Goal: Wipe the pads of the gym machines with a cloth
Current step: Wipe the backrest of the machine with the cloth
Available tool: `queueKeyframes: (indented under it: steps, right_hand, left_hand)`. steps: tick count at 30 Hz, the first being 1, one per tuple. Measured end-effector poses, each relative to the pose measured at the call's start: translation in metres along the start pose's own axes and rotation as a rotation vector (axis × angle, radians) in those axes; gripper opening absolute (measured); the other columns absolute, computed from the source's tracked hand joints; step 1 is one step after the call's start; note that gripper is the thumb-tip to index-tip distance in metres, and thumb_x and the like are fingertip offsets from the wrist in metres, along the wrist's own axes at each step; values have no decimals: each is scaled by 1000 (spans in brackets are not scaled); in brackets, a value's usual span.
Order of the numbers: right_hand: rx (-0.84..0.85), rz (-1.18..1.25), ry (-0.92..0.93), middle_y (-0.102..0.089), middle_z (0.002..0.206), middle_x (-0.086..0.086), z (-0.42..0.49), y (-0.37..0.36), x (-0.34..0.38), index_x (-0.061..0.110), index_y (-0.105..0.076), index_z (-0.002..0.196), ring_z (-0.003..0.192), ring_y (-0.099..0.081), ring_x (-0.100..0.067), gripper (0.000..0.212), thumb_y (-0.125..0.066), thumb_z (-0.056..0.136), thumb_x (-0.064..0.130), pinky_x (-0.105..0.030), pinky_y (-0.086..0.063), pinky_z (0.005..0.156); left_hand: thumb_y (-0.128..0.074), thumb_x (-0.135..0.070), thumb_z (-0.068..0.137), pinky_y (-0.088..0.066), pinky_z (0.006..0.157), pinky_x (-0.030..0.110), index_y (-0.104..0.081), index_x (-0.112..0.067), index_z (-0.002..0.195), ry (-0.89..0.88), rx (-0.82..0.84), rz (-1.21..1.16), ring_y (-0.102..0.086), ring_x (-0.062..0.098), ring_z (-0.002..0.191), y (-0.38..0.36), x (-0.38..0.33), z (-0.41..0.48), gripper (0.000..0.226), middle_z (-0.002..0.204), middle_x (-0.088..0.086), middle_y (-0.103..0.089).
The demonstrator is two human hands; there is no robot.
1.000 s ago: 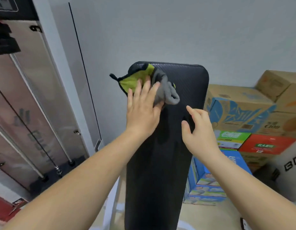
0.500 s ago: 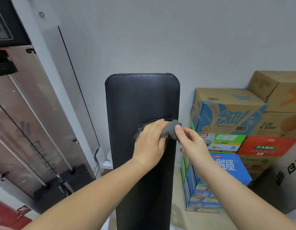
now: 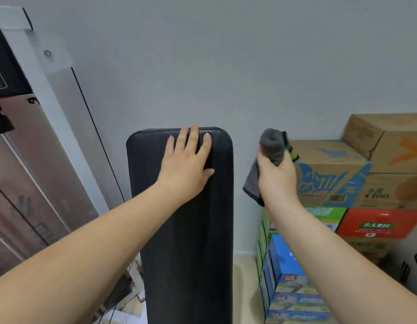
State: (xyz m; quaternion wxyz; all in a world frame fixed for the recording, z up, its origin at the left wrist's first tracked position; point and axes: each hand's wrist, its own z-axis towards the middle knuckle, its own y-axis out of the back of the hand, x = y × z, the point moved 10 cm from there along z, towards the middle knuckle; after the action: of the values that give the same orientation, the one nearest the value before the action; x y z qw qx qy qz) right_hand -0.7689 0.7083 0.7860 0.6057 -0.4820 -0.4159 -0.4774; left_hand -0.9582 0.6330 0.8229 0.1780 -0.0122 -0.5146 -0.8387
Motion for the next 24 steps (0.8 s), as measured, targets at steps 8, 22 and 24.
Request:
queueKeyframes:
  steps: [8,22,24]
  right_hand:
    - [275,-318,92,-66,125,5,28,-82,-30,51,-36,133,111,-64,-23,42,-53,96,63,-48,-53,97]
    - [222,-339,-274,-61,100,-1,-46,-30,-158,31,-38,145,88,-62,-23,78,-47,84,78,-33,-44,79]
    - [230,-327,-126,-60,94,1,-8,-49,-101,44,-41,135,81,-58,-22,71,-43,76,84,-38,-48,77]
  left_hand:
    - [-31,-62,102,-9,127,58,6,-20,164,-12,-21,101,12,37,158,-24,4,7,83,171,17,12]
    - [-28,-63,103,-5,127,58,10,-20,163,-15,-12,86,13,37,158,-25,2,5,83,171,17,15]
    - [-32,-61,104,-5,127,56,8,-21,164,-29,-2,60,13,36,158,-19,2,6,83,171,16,14]
